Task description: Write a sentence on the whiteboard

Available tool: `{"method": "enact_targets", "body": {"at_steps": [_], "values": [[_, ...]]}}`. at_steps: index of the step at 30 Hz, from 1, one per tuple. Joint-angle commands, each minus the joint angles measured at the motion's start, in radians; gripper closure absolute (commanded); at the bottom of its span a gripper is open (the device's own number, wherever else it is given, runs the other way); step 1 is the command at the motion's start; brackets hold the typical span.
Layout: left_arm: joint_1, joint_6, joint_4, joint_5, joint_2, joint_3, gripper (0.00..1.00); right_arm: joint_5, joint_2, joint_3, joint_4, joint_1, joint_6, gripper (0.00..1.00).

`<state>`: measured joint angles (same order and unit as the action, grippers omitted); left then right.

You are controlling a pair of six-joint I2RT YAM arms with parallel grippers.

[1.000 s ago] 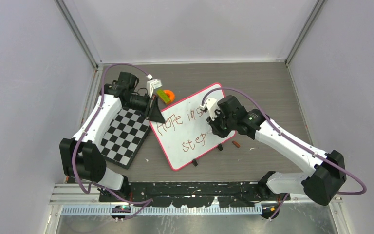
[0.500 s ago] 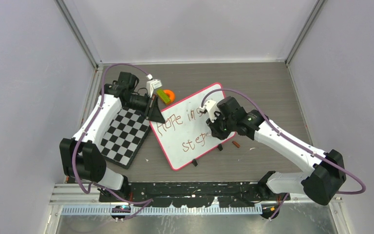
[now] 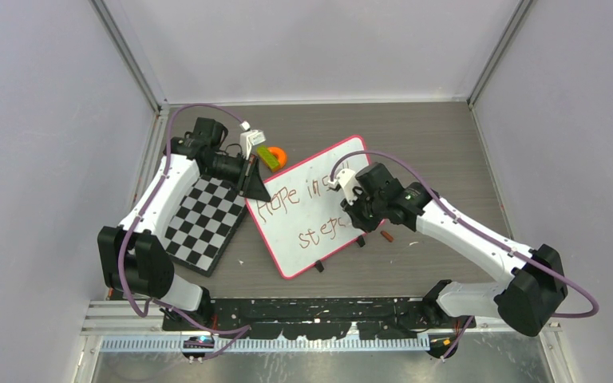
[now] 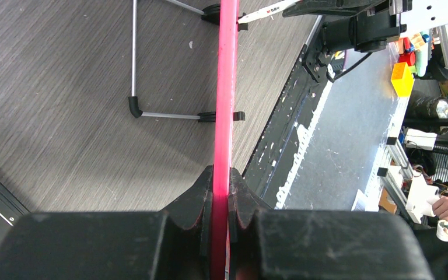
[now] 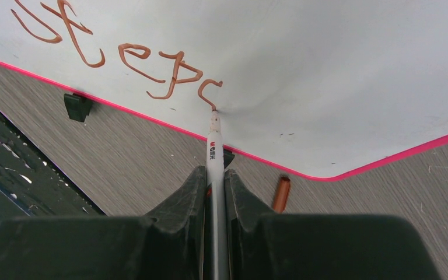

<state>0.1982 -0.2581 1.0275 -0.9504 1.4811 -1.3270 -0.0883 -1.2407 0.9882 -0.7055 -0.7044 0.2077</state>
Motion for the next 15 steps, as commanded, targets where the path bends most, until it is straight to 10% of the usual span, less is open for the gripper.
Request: {"method": "enact_targets", "body": {"at_steps": [1,15], "values": [[0.001,-0.001,-0.042,0.028,0.001,-0.002,1.0,0.016,0.001,-0.004,0.027,0.003,0.008,1.0],[0.002,-0.004,-0.037,0.036,0.002,0.0,1.0,-0.04,0.007,0.039,0.019,-0.046,-0.003,1.0]]}}
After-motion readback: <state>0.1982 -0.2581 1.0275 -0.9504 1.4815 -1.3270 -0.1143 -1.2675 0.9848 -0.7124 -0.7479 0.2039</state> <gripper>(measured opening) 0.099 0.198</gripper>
